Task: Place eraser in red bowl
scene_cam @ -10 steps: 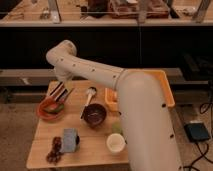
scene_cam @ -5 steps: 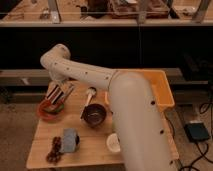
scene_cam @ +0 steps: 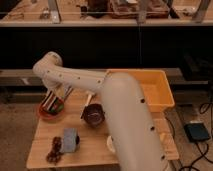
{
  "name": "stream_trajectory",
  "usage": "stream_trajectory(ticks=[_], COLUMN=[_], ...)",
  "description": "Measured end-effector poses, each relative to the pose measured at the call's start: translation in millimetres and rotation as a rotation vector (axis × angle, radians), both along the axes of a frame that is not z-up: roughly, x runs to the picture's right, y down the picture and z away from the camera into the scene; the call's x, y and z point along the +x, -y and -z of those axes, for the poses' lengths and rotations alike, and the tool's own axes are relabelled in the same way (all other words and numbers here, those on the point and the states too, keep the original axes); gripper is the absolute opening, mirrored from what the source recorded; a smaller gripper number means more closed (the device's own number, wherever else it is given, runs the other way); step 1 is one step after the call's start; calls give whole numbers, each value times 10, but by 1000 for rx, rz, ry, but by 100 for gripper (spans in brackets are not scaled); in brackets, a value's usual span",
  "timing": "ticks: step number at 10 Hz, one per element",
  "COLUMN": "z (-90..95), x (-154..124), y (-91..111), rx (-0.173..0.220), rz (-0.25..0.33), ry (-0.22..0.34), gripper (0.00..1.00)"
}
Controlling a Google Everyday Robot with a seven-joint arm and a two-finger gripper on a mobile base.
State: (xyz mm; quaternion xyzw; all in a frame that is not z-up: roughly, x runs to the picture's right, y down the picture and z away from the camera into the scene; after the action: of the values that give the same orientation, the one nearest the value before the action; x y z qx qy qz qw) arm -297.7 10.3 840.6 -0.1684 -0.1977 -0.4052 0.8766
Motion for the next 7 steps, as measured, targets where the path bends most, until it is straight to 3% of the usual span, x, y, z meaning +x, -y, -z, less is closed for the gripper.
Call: stream_trajectory(ticks=[7], z=[-18], x=[-45], y=[-87], rx=[-41], rz=[30], ry=[36], gripper=[72])
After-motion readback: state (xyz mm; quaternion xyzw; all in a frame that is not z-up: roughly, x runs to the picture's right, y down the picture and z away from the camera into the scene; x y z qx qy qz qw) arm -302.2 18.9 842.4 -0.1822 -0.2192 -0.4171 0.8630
